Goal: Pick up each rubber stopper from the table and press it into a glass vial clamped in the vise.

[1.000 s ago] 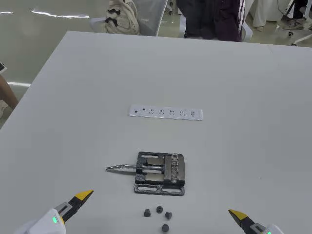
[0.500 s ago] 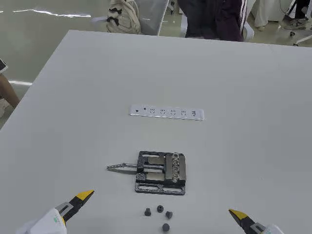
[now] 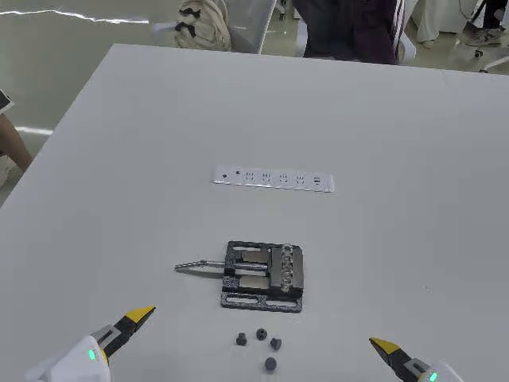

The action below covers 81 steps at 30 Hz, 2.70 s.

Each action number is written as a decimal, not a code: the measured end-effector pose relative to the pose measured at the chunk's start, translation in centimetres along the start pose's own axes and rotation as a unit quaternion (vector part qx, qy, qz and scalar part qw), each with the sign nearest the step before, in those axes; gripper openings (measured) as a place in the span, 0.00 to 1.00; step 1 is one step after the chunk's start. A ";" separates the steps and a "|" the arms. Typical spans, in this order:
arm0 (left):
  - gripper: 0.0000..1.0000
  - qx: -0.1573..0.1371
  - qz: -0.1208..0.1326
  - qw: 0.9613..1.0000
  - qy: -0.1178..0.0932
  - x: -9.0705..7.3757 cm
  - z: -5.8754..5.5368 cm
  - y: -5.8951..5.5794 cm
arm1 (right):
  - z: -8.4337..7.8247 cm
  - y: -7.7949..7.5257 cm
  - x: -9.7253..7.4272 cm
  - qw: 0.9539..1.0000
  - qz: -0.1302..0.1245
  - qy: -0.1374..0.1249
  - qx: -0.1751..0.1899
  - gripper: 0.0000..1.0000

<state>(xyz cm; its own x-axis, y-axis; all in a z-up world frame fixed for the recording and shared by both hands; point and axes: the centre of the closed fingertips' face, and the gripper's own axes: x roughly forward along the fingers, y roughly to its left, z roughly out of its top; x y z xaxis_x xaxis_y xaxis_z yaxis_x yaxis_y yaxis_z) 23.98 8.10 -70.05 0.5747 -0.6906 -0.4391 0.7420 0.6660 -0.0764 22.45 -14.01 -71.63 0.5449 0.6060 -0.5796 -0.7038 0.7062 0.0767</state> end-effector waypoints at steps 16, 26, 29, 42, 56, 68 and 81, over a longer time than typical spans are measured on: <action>0.86 0.001 -0.020 1.000 -0.007 0.4 -0.2 -0.1 | 0.0 0.5 0.8 1.000 0.012 0.015 -0.012 0.78; 0.85 0.011 -0.035 0.999 -0.013 0.6 -0.2 0.4 | 0.1 0.7 1.3 0.998 0.026 0.035 -0.034 0.74; 0.85 0.015 -0.039 0.999 -0.017 0.7 -0.1 0.5 | 0.2 0.8 1.4 0.998 0.031 0.040 -0.038 0.72; 0.85 0.020 -0.047 0.998 -0.025 0.9 0.8 0.5 | 0.9 1.5 2.4 0.993 0.062 0.061 -0.077 0.58; 0.86 0.034 -0.065 0.997 -0.024 1.2 1.2 -0.3 | 0.9 2.9 3.5 0.980 0.101 0.093 -0.142 0.47; 0.86 0.049 -0.086 0.995 -0.022 1.5 0.9 -0.6 | 0.4 3.4 4.5 0.967 0.118 0.119 -0.190 0.41; 0.86 0.051 -0.109 0.992 -0.037 1.9 1.8 -1.4 | 0.8 3.7 6.0 0.948 0.137 0.144 -0.249 0.34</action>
<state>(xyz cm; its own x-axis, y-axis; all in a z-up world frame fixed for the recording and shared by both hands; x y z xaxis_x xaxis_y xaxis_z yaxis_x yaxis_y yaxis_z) 24.65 5.39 -69.18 0.4174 -0.8365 -0.3551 0.8805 0.4689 -0.0695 23.44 -7.46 -74.19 0.2131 0.5654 -0.7969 -0.9682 0.2317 -0.0945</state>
